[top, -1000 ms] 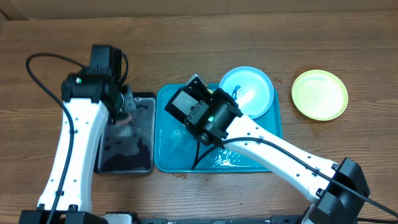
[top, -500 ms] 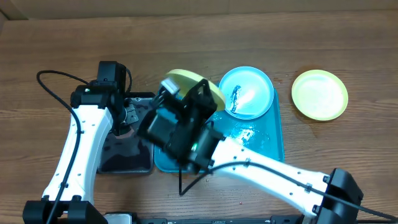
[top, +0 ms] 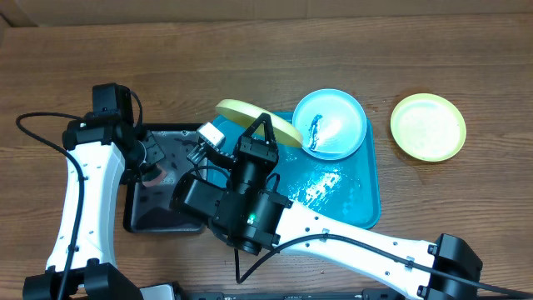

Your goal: Clean dirty plates on tray and stack at the side

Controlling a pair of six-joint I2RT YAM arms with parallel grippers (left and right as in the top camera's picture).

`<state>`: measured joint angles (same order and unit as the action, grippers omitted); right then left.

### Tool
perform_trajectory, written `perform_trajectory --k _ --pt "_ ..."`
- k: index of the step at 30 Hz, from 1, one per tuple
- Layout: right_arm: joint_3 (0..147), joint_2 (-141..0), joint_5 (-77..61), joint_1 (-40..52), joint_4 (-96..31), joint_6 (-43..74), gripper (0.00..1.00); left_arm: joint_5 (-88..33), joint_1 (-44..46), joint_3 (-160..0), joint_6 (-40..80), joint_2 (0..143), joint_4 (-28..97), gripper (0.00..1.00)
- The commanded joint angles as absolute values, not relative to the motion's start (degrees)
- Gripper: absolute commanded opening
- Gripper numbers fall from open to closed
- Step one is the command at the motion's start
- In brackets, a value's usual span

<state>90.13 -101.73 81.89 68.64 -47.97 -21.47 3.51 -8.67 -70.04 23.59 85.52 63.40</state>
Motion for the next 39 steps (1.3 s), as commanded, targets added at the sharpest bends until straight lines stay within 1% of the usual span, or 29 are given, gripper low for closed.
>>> perform_trajectory --k 1,2,3,5,6,8,9,11,13,14,16,17,19,20,21,22,23,25,26,29,31,39 --pt "91.9 -100.1 83.0 65.9 -47.4 -18.8 0.04 1.8 -8.7 -69.6 22.4 85.6 63.2 0.04" --pt "91.9 -100.1 88.7 66.0 -45.7 -18.8 0.04 1.8 -8.7 -69.6 22.2 85.6 63.3 0.04" --pt "91.9 -100.0 88.4 66.0 -44.2 -18.4 0.04 1.7 -8.7 -69.6 22.2 85.6 63.4 0.04" --pt "91.9 -99.7 76.6 64.6 -45.7 -18.0 0.04 1.4 -8.7 -69.6 22.2 85.6 62.8 0.04" --pt "91.9 -99.8 76.5 63.7 -45.9 -18.0 0.04 1.4 -8.7 -69.6 22.2 85.6 62.5 0.04" --pt "91.9 -100.0 85.1 63.8 -45.6 -14.8 0.04 1.4 -8.7 -69.6 22.2 85.6 62.8 0.04" --pt "91.9 -99.9 82.8 64.0 -45.7 -13.3 0.04 1.4 -8.7 -69.6 22.2 85.6 63.0 0.04" --pt "91.9 -99.9 70.9 62.9 -48.4 -13.9 0.04 1.2 -8.7 -69.6 22.2 85.6 62.8 0.04" --pt "91.9 -99.9 79.5 63.2 -49.8 -10.3 0.04 0.4 -8.6 -69.6 22.0 85.6 62.4 0.04" --pt "92.0 -99.9 80.3 63.8 -49.8 -7.5 0.04 0.3 -8.6 -69.6 21.7 85.6 62.5 0.04" --pt "91.9 -99.8 64.4 63.4 -51.2 -7.9 0.04 0.2 -8.6 -69.6 21.6 85.6 62.5 0.04" --pt "92.0 -99.9 62.0 62.6 -53.2 -6.9 0.04 -0.1 -8.6 -69.6 21.6 85.6 62.3 0.04" --pt "92.0 -99.8 66.9 63.4 -58.3 2.7 0.04 -0.1 -8.6 -69.6 21.5 85.6 62.7 0.04" --pt "91.9 -99.8 63.4 63.9 -59.9 6.2 0.04 -0.1 -8.6 -69.6 21.4 85.6 63.0 0.04" --pt "91.7 -100.0 56.1 63.2 -60.1 5.7 0.04 -0.1 -8.6 -69.6 21.4 85.6 62.9 0.04" --pt "91.6 -100.1 48.2 61.4 -61.3 6.1 0.04 -0.1 -8.6 -69.6 21.4 85.6 62.5 0.04" --pt "91.6 -100.1 44.0 60.0 -63.7 10.2 0.04 -0.1 -8.6 -69.6 21.4 85.6 62.3 0.04" --pt "91.5 -100.3 37.2 57.4 -67.5 21.3 0.04 -0.1 -8.6 -69.6 21.4 85.6 62.6 0.04" --pt "91.1 -100.4 31.0 55.2 -68.7 26.2 0.04 -0.1 -8.6 -69.6 21.4 85.6 62.9 0.04" --pt "90.1 -100.4 17.6 49.0 -69.3 33.4 0.04 -0.1 -8.6 -69.6 21.4 85.6 62.9 0.04" --pt "89.8 -100.7 12.3 45.1 -68.5 35.1 0.04 -0.3 -8.6 -69.6 21.4 85.6 62.6 0.04" --pt "89.8 -100.8 -3.7 21.0 -61.9 36.5 0.04 -1.4 -8.6 -69.6 20.5 85.6 62.8 0.04"
